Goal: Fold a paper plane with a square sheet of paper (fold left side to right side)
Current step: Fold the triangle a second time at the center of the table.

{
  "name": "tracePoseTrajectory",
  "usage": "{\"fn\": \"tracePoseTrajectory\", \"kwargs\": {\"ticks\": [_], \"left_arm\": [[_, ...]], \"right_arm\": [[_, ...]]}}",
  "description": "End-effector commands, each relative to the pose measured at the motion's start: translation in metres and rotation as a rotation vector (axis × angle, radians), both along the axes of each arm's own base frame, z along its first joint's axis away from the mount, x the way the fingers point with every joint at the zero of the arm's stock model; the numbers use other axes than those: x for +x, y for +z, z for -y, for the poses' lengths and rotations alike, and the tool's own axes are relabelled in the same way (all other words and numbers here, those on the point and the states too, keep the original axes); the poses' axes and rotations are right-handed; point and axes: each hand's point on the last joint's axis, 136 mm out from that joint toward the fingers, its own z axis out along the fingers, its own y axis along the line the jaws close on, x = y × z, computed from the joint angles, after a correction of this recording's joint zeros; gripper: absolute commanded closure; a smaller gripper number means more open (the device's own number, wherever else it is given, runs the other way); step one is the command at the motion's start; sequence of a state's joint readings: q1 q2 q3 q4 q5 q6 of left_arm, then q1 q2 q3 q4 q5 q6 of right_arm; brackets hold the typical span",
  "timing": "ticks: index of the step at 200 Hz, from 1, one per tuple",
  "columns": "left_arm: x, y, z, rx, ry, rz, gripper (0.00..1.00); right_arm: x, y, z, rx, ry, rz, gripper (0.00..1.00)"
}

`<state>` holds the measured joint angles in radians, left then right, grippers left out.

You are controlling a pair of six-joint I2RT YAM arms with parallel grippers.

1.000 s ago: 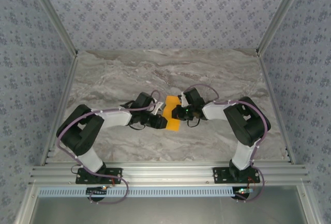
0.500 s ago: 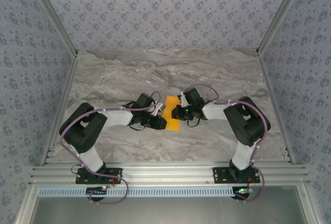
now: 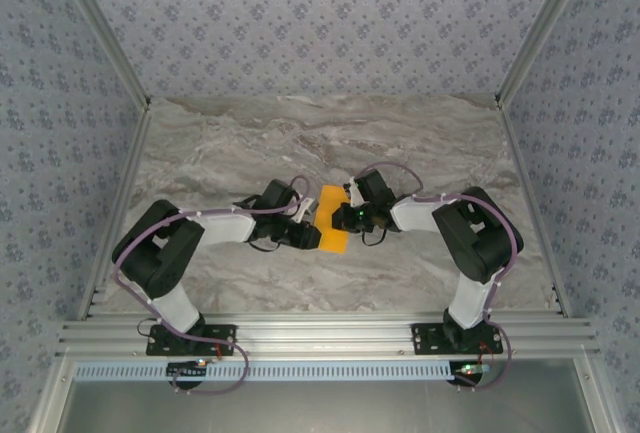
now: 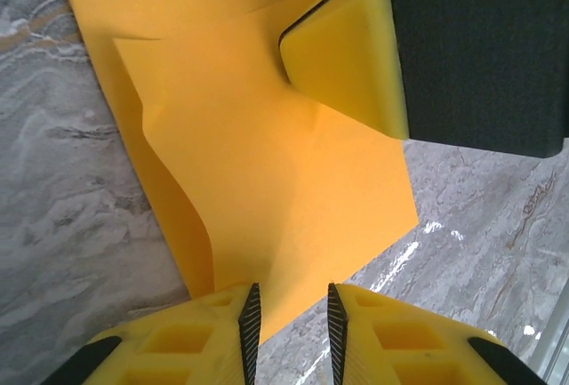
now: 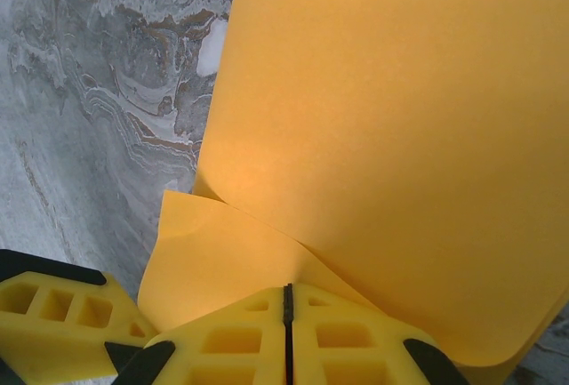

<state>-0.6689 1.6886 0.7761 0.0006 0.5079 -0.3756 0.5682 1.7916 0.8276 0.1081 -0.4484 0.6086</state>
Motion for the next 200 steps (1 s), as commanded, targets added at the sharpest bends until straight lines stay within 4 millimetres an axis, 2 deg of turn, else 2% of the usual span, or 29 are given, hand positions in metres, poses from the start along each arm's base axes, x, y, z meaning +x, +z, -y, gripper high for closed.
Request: {"fn": "tracePoseTrajectory", "kwargs": {"ticks": [1, 29, 94, 115, 147, 177, 200], "left_arm": [[0.007, 0.007, 0.001, -0.003, -0.006, 0.03, 0.72], [0.008, 0.006, -0.001, 0.016, -0.007, 0.035, 0.72], [0.007, -0.009, -0.004, 0.05, -0.009, 0.011, 0.73], [0.006, -0.013, -0.005, 0.06, -0.009, 0.002, 0.75], [0.005, -0.021, -0.008, 0.087, -0.004, -0.011, 0.77], [0.005, -0.027, -0.01, 0.103, 0.001, -0.019, 0.79], [0.004, -0.029, -0.011, 0.12, 0.002, -0.02, 0.8]], "right_arm": [[-0.021, -0.035, 0.021, -0.137, -0.007, -0.095, 0.94], [-0.022, -0.035, 0.021, -0.139, -0.007, -0.096, 0.94], [-0.02, -0.033, 0.02, -0.132, -0.003, -0.088, 0.94], [-0.015, -0.019, 0.015, -0.106, 0.0, -0.052, 0.93], [-0.004, 0.012, 0.016, -0.096, -0.004, 0.045, 0.93], [-0.01, 0.024, 0.014, -0.08, 0.005, 0.077, 0.94], [-0.02, 0.026, 0.001, -0.049, 0.039, 0.089, 0.95]]}}
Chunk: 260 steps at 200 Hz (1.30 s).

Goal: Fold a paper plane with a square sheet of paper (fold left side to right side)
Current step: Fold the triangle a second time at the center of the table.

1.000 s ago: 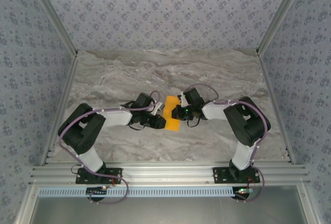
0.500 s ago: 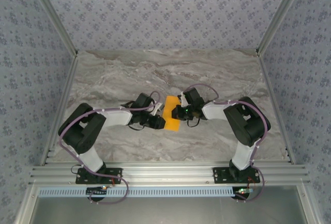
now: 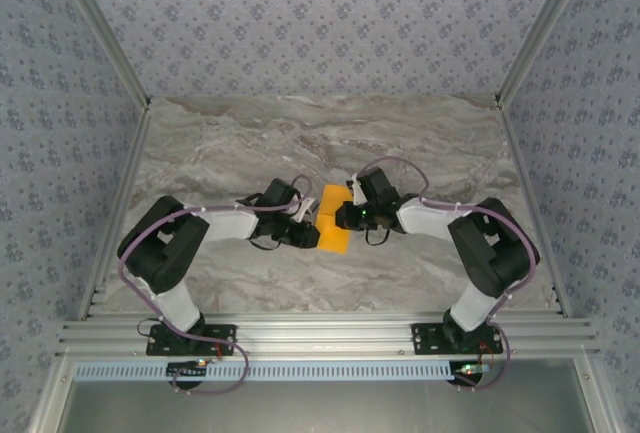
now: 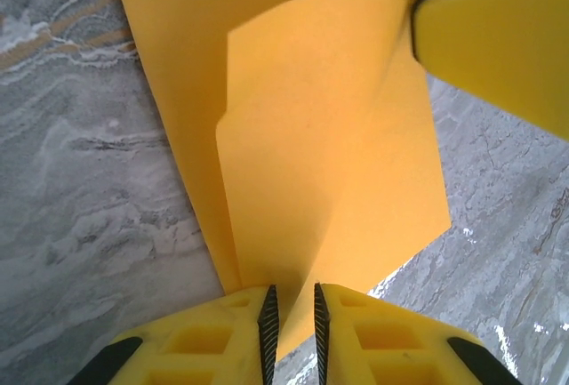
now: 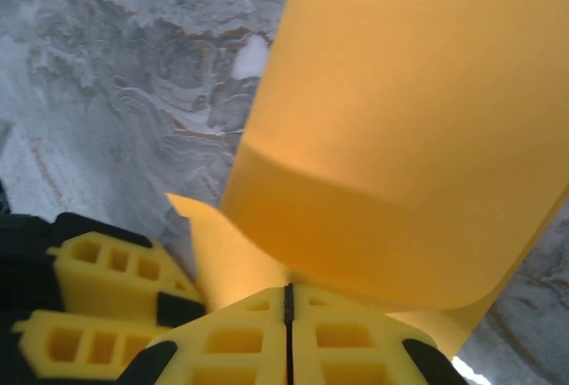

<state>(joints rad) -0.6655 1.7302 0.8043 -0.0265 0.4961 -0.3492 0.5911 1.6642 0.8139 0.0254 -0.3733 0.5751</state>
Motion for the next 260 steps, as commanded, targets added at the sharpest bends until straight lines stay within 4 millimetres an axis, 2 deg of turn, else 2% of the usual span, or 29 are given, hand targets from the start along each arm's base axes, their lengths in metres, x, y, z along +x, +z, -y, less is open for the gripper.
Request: {"fn": "tracePoseTrajectory", "kwargs": {"ticks": [1, 27, 65, 90, 130, 200, 260], "left_arm": [[0.001, -0.019, -0.01, 0.086, 0.011, -0.01, 0.8], [0.0, -0.022, -0.013, 0.11, 0.01, -0.007, 0.8], [0.0, -0.024, -0.014, 0.136, 0.012, 0.0, 0.81], [-0.002, -0.026, -0.014, 0.147, 0.01, 0.0, 0.81], [-0.002, -0.028, -0.015, 0.163, 0.01, 0.002, 0.81], [-0.003, -0.032, -0.018, 0.182, 0.014, -0.002, 0.82], [-0.005, -0.038, -0.022, 0.202, 0.016, -0.014, 0.82]], "right_arm": [[-0.015, -0.002, -0.006, -0.008, 0.038, 0.006, 0.95], [-0.018, 0.001, -0.022, 0.044, 0.058, 0.019, 0.95], [-0.015, 0.0, -0.034, 0.078, 0.073, 0.01, 0.95], [-0.012, 0.001, -0.036, 0.079, 0.072, 0.018, 0.95], [-0.01, -0.008, -0.039, 0.066, 0.079, -0.001, 0.95], [-0.011, -0.034, -0.019, -0.067, 0.066, -0.028, 0.94], [-0.01, -0.044, -0.001, -0.095, 0.036, -0.04, 0.95]]}}
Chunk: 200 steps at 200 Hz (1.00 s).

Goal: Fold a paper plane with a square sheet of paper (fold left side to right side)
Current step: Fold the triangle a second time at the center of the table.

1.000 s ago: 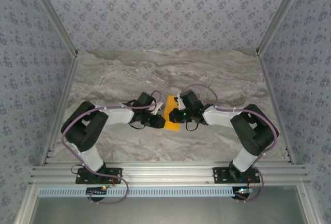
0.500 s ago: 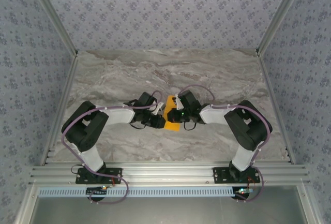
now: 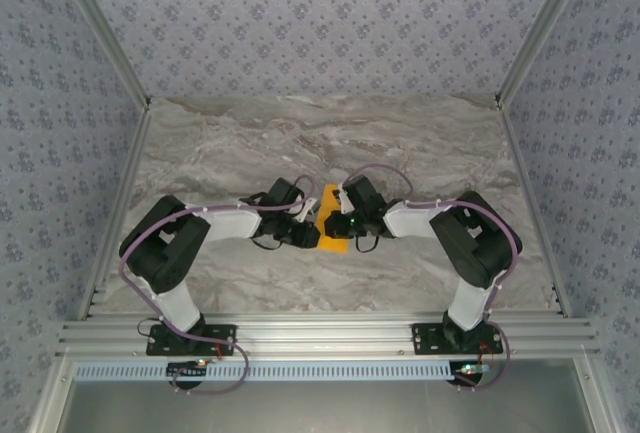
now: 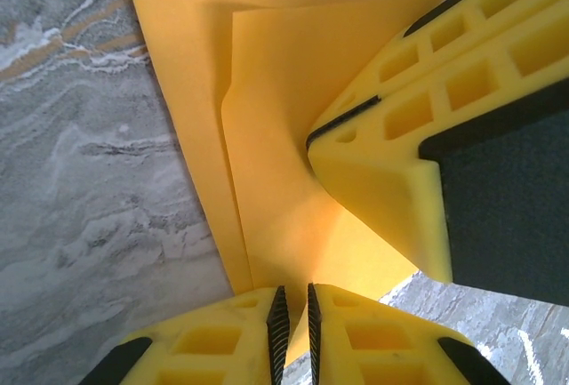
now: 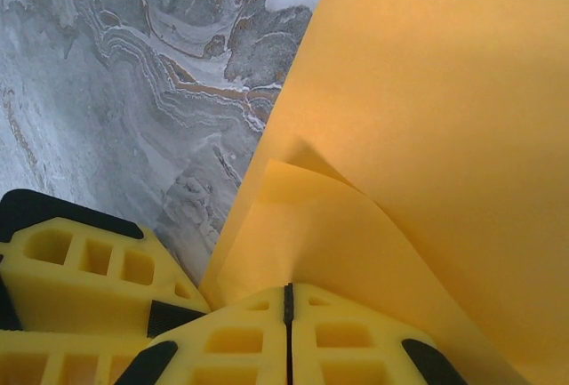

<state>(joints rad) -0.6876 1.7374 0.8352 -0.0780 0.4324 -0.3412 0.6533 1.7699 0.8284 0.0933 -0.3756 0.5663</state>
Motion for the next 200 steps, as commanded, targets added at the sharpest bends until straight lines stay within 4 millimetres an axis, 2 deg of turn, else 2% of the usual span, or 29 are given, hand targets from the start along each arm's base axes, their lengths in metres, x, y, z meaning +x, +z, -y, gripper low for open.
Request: {"fn": "tracePoseTrajectory", "kwargs": {"ticks": [1, 68, 146, 166, 200], "left_arm": [[-0.007, -0.035, -0.021, 0.14, 0.015, -0.031, 0.82], [-0.008, -0.041, -0.023, 0.154, 0.018, -0.041, 0.83], [-0.008, -0.039, -0.021, 0.142, 0.013, -0.038, 0.83], [-0.007, -0.035, -0.017, 0.129, 0.007, -0.03, 0.83], [-0.007, -0.028, -0.01, 0.113, -0.008, -0.014, 0.83]], "right_arm": [[0.0, -0.019, 0.023, -0.082, -0.034, -0.023, 0.95], [0.009, -0.017, 0.045, -0.057, -0.079, -0.015, 0.94], [0.025, -0.023, 0.09, -0.036, -0.173, -0.034, 0.94], [0.03, -0.011, 0.095, -0.018, -0.184, -0.017, 0.94], [0.032, 0.025, 0.089, -0.016, -0.162, 0.063, 0.94]]}}
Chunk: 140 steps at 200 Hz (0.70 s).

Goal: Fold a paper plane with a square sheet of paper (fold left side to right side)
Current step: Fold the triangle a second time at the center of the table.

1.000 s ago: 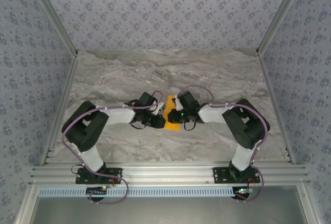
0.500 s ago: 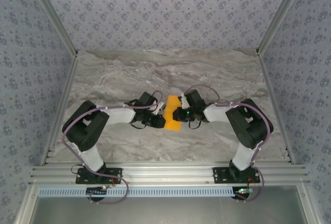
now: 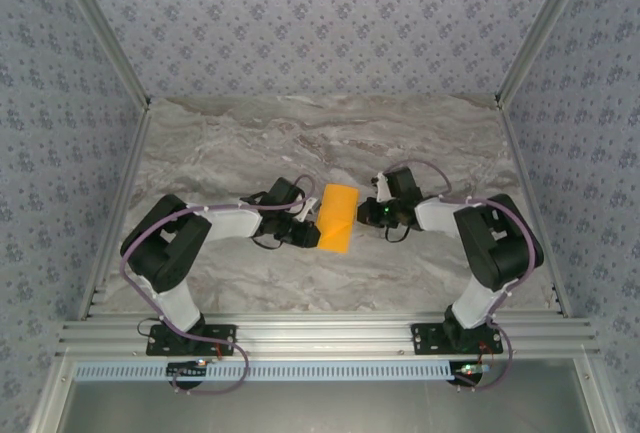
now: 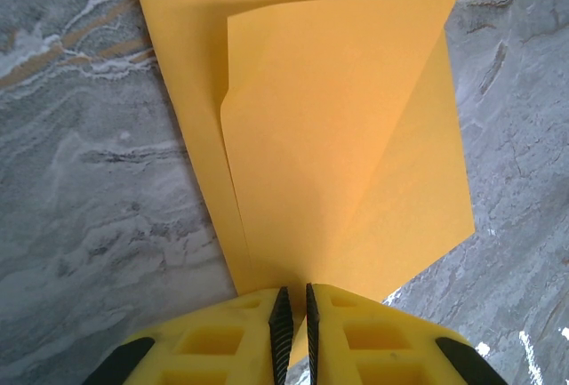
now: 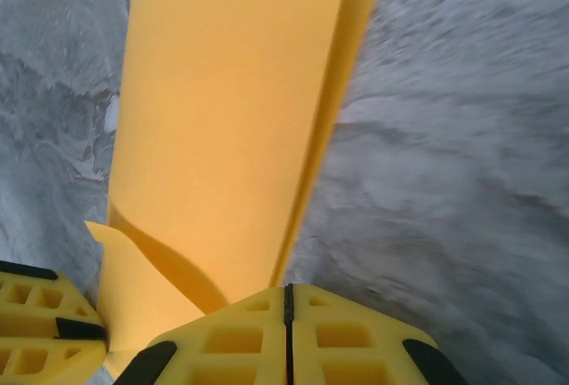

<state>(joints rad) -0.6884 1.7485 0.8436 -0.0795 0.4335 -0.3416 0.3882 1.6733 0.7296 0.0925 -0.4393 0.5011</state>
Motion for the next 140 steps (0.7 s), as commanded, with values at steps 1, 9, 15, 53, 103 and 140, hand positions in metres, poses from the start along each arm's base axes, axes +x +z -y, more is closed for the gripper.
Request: {"fn": "tracePoseTrajectory", "kwargs": {"ticks": [1, 9, 15, 53, 103, 140], "left_arm": [[-0.008, -0.027, -0.012, 0.11, -0.007, -0.01, 0.83], [-0.007, -0.025, -0.01, 0.107, -0.008, -0.008, 0.83], [-0.007, -0.025, -0.009, 0.106, -0.01, -0.006, 0.83], [-0.006, -0.023, -0.007, 0.1, -0.013, -0.005, 0.82], [-0.005, -0.019, -0.005, 0.091, -0.016, 0.0, 0.82], [-0.002, 0.0, 0.002, 0.044, -0.024, 0.026, 0.79]], "right_arm": [[-0.006, 0.019, 0.003, -0.045, 0.016, 0.049, 0.94], [-0.007, 0.024, -0.001, -0.04, 0.024, 0.061, 0.94], [-0.009, 0.027, -0.004, -0.035, 0.028, 0.065, 0.94], [-0.022, 0.029, -0.043, 0.036, 0.102, 0.059, 0.94], [-0.017, 0.007, -0.057, 0.019, 0.114, 0.005, 0.94], [-0.023, -0.018, -0.045, -0.062, 0.1, -0.064, 0.94]]}}
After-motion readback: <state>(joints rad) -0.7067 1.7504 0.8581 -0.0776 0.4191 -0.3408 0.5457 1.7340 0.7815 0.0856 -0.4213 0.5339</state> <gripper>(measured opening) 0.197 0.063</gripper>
